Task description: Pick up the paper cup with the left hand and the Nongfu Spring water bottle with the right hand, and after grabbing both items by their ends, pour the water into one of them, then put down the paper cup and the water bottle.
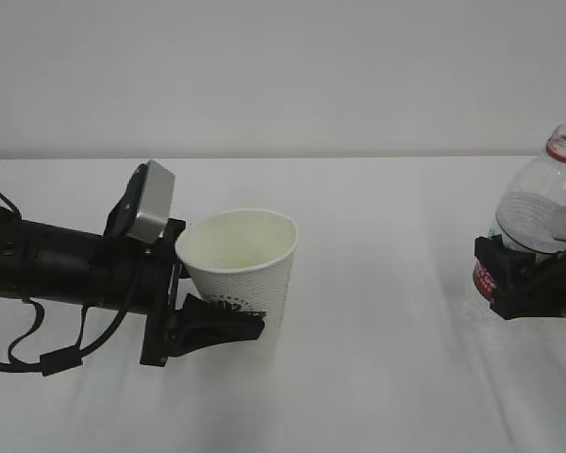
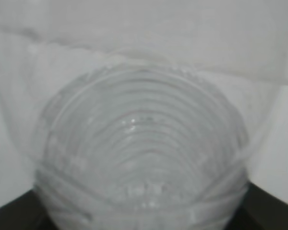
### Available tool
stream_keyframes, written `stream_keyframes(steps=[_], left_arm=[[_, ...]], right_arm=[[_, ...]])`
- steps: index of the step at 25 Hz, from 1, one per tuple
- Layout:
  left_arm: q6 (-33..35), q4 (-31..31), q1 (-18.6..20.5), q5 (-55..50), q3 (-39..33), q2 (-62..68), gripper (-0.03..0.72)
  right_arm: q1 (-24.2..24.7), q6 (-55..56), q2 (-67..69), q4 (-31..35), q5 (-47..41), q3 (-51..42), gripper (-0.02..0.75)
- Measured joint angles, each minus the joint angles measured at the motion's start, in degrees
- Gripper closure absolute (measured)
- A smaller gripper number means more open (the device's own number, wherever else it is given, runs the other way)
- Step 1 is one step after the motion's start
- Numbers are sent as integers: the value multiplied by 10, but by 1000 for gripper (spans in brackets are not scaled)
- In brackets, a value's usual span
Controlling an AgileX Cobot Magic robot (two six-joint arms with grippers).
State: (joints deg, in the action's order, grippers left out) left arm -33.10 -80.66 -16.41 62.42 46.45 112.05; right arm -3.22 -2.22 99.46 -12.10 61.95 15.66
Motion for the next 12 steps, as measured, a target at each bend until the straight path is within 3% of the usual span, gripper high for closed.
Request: stream_keyframes(steps=[12], left_arm=[[-1, 0, -70, -42, 0, 0, 139]], right_arm=[[0, -1, 0, -4, -2, 0, 253]])
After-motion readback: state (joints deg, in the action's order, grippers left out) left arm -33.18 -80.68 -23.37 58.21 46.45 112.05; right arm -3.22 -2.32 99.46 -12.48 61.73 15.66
